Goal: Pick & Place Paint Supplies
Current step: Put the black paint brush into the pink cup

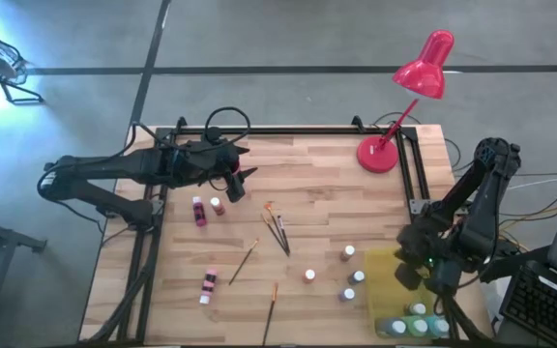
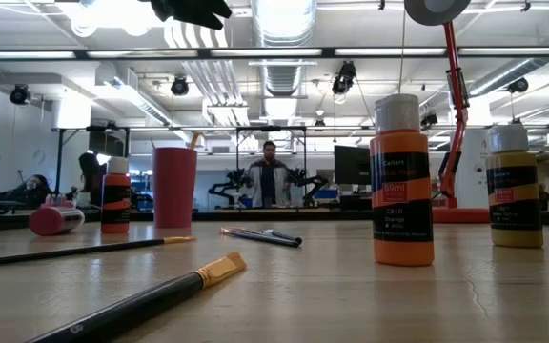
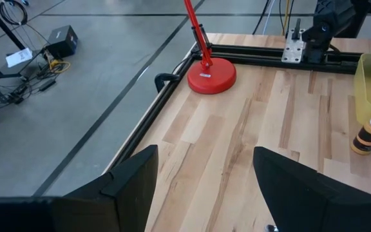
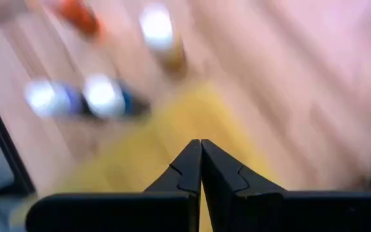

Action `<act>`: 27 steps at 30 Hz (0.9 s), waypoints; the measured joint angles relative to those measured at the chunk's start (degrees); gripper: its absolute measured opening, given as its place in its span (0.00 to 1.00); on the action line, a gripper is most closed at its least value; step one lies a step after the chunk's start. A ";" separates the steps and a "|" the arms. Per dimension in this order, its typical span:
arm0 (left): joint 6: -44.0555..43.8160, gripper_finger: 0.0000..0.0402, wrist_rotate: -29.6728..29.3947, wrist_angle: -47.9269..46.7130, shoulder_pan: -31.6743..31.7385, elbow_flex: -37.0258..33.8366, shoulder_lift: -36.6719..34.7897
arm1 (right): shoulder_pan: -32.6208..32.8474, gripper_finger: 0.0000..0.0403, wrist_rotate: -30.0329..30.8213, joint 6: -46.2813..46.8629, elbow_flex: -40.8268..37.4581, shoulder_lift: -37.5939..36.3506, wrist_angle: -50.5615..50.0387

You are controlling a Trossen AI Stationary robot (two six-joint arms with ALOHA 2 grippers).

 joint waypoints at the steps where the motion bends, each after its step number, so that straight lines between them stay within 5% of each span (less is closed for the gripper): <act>1: 0.00 0.65 0.00 0.00 0.01 0.00 0.00 | -1.19 0.02 3.12 -2.54 0.85 -0.24 -0.20; 5: 0.00 0.65 0.00 0.00 0.00 0.00 0.00 | -6.39 0.02 15.61 -14.94 4.95 -0.94 -0.12; 13: 0.04 0.65 0.00 0.00 0.01 0.00 0.00 | -16.40 0.02 27.87 -39.51 14.70 -0.02 0.70; 27: -5.27 0.65 0.11 -0.95 0.00 0.00 0.00 | -28.96 0.02 25.62 -63.92 24.53 0.72 8.70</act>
